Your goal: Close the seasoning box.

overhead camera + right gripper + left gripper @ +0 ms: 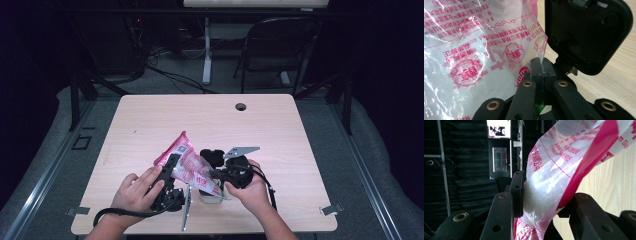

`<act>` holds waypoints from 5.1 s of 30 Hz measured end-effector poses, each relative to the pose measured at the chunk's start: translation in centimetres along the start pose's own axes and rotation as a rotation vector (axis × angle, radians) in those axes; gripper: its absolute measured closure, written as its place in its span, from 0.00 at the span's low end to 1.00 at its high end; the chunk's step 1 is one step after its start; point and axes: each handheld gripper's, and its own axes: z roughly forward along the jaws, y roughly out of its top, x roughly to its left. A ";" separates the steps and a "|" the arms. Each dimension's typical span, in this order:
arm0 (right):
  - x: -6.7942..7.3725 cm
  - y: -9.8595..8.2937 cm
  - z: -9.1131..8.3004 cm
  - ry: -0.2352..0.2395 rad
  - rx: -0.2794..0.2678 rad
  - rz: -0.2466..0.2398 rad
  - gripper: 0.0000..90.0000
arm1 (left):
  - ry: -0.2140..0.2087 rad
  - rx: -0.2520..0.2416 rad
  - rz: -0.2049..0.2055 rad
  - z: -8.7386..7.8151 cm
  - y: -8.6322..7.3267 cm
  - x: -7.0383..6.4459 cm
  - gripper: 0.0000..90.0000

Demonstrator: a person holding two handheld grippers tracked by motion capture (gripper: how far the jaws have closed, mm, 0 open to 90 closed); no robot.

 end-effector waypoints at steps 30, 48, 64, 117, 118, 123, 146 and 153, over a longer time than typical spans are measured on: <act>-0.5 0.1 -0.6 -0.017 -0.009 0.006 1.00 | -0.004 -0.005 -0.002 0.1 0.3 0.1 0.74; -0.6 0.1 -0.4 -0.026 -0.007 0.005 1.00 | -0.007 -0.008 -0.004 0.2 0.3 0.0 0.74; -0.7 0.0 -0.3 -0.025 -0.010 0.009 1.00 | -0.011 -0.011 -0.007 0.2 0.2 -0.1 0.74; -0.7 0.0 -0.4 -0.040 -0.016 0.007 1.00 | -0.029 -0.007 -0.022 0.3 -0.4 -0.8 0.76; -0.7 0.0 -0.4 -0.039 -0.018 0.008 1.00 | -0.030 -0.009 -0.025 0.3 -0.4 -0.8 0.76; -0.7 0.0 -0.4 -0.039 -0.018 0.007 1.00 | -0.027 -0.016 -0.024 0.3 -0.4 -0.8 0.76; -0.6 0.0 -0.5 -0.041 -0.033 0.011 1.00 | -0.006 -0.029 0.000 -0.3 0.4 -0.2 0.77; -0.6 0.0 -0.5 -0.045 -0.031 0.010 1.00 | -0.018 -0.026 -0.017 -0.2 0.0 -0.5 0.77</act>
